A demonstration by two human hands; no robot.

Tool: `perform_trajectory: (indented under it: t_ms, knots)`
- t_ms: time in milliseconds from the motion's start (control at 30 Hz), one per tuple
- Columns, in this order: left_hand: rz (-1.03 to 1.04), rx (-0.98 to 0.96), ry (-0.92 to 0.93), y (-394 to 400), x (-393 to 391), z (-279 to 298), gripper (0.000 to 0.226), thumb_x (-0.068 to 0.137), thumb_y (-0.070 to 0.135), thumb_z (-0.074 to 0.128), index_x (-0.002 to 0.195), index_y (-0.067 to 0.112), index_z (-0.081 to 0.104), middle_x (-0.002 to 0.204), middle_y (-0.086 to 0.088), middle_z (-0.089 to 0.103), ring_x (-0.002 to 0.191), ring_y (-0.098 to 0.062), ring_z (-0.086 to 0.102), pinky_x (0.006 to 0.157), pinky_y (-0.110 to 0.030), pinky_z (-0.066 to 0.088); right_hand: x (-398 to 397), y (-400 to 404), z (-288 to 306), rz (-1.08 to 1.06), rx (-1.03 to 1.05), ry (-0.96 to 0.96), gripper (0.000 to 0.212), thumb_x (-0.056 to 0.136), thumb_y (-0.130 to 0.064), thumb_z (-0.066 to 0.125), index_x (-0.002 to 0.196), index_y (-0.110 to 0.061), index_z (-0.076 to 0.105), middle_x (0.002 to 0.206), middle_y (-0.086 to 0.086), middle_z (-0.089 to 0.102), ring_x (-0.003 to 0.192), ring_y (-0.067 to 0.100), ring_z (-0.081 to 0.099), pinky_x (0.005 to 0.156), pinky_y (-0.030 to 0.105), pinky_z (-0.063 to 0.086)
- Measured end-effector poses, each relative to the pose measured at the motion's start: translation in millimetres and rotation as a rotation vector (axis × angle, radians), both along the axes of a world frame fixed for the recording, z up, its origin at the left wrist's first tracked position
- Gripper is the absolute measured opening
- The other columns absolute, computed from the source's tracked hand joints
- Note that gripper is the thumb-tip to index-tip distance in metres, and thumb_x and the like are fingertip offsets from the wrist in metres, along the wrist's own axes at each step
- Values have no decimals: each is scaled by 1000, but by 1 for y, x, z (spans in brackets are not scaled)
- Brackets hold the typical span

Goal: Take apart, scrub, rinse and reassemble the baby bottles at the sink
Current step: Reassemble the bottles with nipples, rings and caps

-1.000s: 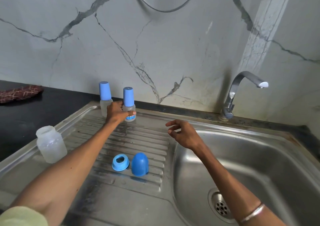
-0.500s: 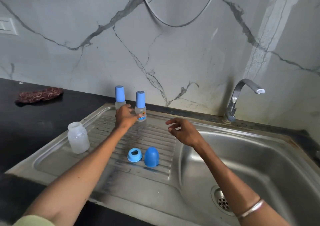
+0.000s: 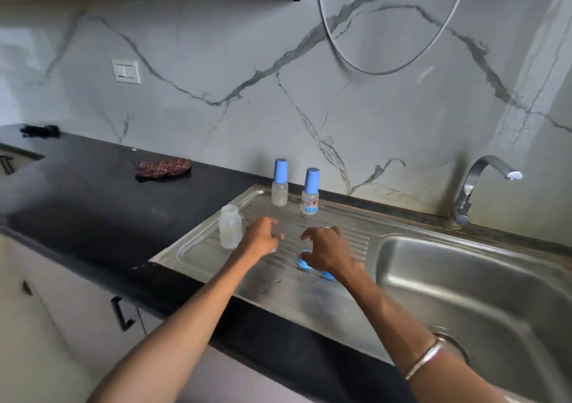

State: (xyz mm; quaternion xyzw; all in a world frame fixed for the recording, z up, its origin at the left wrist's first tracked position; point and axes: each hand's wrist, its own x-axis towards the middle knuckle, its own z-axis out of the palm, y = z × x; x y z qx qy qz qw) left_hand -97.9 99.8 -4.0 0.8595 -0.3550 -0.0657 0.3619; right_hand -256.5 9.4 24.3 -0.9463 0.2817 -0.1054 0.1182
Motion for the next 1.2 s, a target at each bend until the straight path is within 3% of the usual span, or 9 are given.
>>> perform_trajectory:
  t_ms: [100,200,267,533,767,833,933,1067,1200]
  knots:
    - [-14,76,-23,13,-1,-8,50,88,18,74,134,10,57,126,-9,60,119,-25,56,101,-34,46,9,7,-15,-25,-92,137,51,84,-44,69,130,-25,57,123,2,67,125,30,48,109,38,35]
    - [14,30,-72,17,1,-17,12,82,-2,64,87,9,68,95,-7,72,91,-21,70,78,-31,57,11,8,-24,-40,-133,156,48,86,-41,69,130,-25,58,123,2,67,125,30,46,109,40,33]
    - [21,-29,-71,18,3,-21,18,79,-5,64,70,11,66,76,-2,73,80,-17,73,66,-23,55,13,5,-26,-41,-154,122,46,84,-41,72,127,-27,61,122,1,67,124,27,48,109,40,32]
    - [-13,-238,-26,14,-22,-4,13,81,5,74,88,14,78,78,7,74,78,-6,70,75,-21,56,-11,-6,-9,-76,48,-203,45,72,-42,82,113,-31,68,106,-2,73,106,23,64,97,36,47]
    - [-192,-412,66,-29,-85,34,42,69,3,88,108,4,74,99,1,71,77,-9,67,66,-8,51,-72,-31,19,-117,291,-633,41,77,-28,84,114,-19,67,98,-7,69,87,11,66,66,3,43]
    - [-230,-431,140,-45,-107,39,51,64,4,91,112,6,72,105,0,68,83,-19,71,70,-18,58,-92,-39,21,-133,331,-734,37,77,-29,84,109,-22,67,92,-10,68,85,10,68,76,16,54]
    - [-236,-440,220,-72,-141,39,54,57,5,94,106,15,72,104,-8,70,83,-25,74,77,-40,62,-125,-57,17,-182,333,-817,37,77,-30,84,109,-21,68,92,-10,70,87,8,69,81,27,57]
    - [-268,-421,183,-104,-182,30,23,57,7,86,77,13,75,67,5,70,63,-1,59,61,-28,53,-160,-76,7,-220,374,-859,36,77,-28,84,109,-23,68,96,-10,71,89,4,69,70,10,53]
    - [-223,-371,163,-130,-212,17,13,63,16,83,74,15,77,62,3,71,57,3,55,56,-25,49,-190,-92,-3,-278,357,-878,36,75,-34,85,107,-30,68,94,-17,71,89,-2,67,76,14,53]
